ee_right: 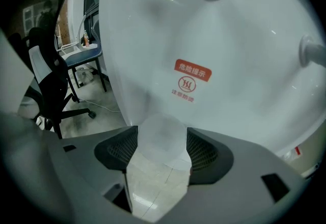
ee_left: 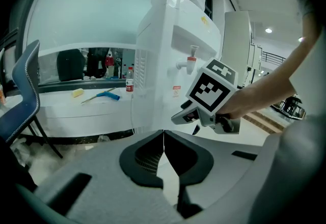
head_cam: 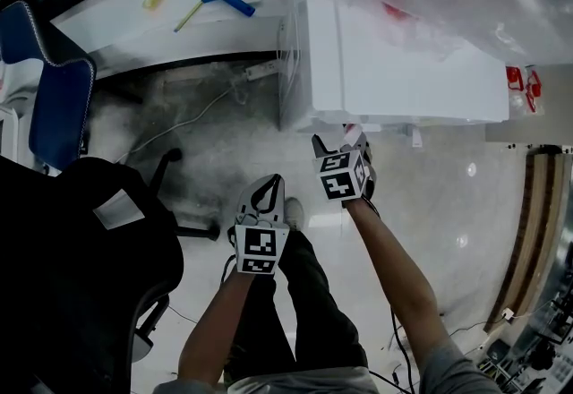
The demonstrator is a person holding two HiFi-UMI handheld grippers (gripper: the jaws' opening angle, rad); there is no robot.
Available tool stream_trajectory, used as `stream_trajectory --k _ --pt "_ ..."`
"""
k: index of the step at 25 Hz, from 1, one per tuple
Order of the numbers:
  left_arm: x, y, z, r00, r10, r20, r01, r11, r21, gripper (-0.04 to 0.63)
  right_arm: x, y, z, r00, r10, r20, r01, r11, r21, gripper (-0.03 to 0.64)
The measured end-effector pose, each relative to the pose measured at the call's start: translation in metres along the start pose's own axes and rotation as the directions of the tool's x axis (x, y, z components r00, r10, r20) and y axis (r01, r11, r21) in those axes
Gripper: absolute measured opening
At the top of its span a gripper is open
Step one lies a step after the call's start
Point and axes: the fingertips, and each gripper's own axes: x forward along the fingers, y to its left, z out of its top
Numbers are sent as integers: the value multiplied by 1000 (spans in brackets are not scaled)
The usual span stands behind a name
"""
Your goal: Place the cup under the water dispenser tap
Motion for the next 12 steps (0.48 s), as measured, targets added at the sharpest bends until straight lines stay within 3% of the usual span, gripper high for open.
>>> stream_trajectory --k 12 --pt "-2 2 0 1000 -2 3 2 1000 0 11 1 1 -2 1000 -13 9 13 1000 3 304"
